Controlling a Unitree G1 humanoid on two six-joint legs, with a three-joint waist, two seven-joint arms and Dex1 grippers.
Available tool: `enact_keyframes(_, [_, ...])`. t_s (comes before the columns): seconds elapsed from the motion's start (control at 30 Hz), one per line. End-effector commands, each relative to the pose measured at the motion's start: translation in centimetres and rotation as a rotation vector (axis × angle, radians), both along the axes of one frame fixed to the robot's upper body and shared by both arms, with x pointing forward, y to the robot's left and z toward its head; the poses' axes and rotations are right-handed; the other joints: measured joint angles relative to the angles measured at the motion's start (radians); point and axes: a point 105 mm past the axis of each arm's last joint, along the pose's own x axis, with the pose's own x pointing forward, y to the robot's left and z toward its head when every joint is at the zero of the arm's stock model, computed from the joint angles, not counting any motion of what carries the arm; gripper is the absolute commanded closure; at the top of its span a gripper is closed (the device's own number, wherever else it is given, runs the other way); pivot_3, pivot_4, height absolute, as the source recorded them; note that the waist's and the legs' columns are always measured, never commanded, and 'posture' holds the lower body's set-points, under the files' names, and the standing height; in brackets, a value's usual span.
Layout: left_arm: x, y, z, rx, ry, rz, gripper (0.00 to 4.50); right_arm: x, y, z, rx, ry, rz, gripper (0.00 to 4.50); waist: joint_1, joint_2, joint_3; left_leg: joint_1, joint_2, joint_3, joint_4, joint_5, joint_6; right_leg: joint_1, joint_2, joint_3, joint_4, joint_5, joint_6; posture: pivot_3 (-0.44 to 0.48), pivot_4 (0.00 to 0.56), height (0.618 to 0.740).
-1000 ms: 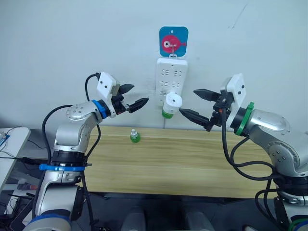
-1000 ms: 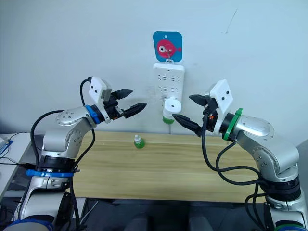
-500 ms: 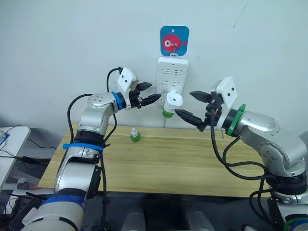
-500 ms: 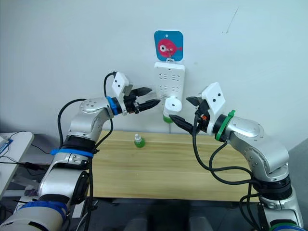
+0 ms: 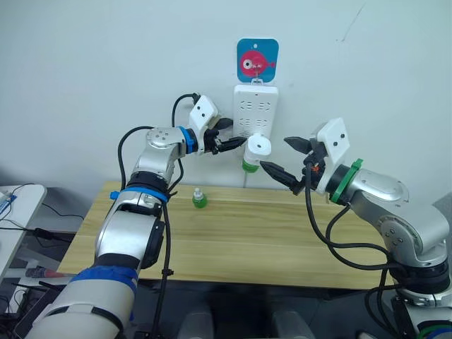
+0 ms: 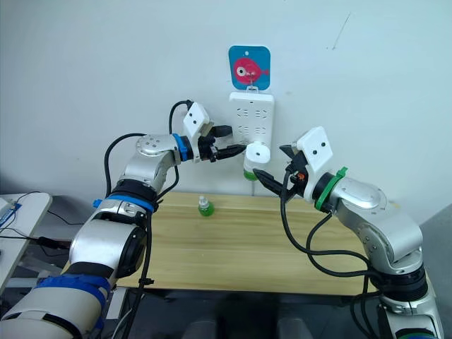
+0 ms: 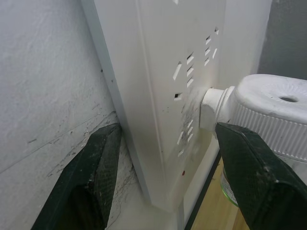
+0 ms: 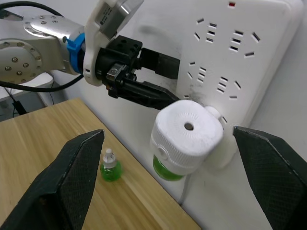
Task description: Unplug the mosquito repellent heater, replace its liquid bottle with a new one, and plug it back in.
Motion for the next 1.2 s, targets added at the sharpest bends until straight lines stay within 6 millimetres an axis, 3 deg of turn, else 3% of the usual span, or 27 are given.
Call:
enact_keyframes(0.03, [-0.4,-1.2,1.9,-0.016,-0.049,-0.07,1.23,-0.2,-0.7,1.1,0.022,-0.054,-0.041,0.0,-0.001,0.0,0.0,0.0,0.0,0.0,0.0,0.0,0.0,0.0,0.0,0.0,0.0,0.0,0.0,-0.019,0.143,0.74])
enact_keyframes(0.27, [-1.9,-3.2,2.2,-0.043,-0.02,-0.239,1.23,0.2,-1.6,0.0,0.038,-0.018,-0.106,0.0,-0.004,0.0,0.002,-0.001,0.0,0.001,-0.001,0.0,0.001,0.0,0.0,0.0,-0.001,0.0,0.0,-0.023,0.155,0.74])
enact_keyframes(0.57, [-1.0,-3.5,2.0,-0.059,-0.006,-0.163,1.23,0.8,-2.6,-0.6,0.043,-0.004,-0.186,0.0,-0.005,0.001,0.009,-0.001,0.0,0.0,-0.002,0.0,0.001,-0.001,0.0,0.001,-0.001,-0.001,-0.001,-0.023,0.165,0.74])
enact_keyframes(0.83, [1.0,-0.8,1.4,-0.039,0.019,0.053,1.23,0.7,-3.1,-0.2,0.061,-0.02,-0.236,0.0,-0.015,0.001,0.011,0.0,0.0,0.0,-0.001,0.0,0.001,0.0,0.0,0.001,0.001,-0.001,-0.001,-0.044,0.177,0.74])
enact_keyframes(1.0, [1.0,-0.2,1.3,-0.055,0.021,0.062,1.23,0.4,-2.7,0.4,0.079,-0.033,-0.224,0.0,-0.037,0.003,0.017,0.002,-0.001,0.001,0.0,0.006,0.009,0.002,0.0,0.003,0.0,0.002,0.007,-0.051,0.181,0.74])
enact_keyframes(1.2, [0.2,0.9,1.5,-0.094,0.037,0.015,1.23,-0.2,-1.5,1.3,0.108,-0.043,-0.17,0.0,-0.054,0.007,0.023,0.002,0.0,0.001,-0.002,0.007,0.011,0.002,0.002,0.004,0.0,0.004,0.005,-0.046,0.19,0.74])
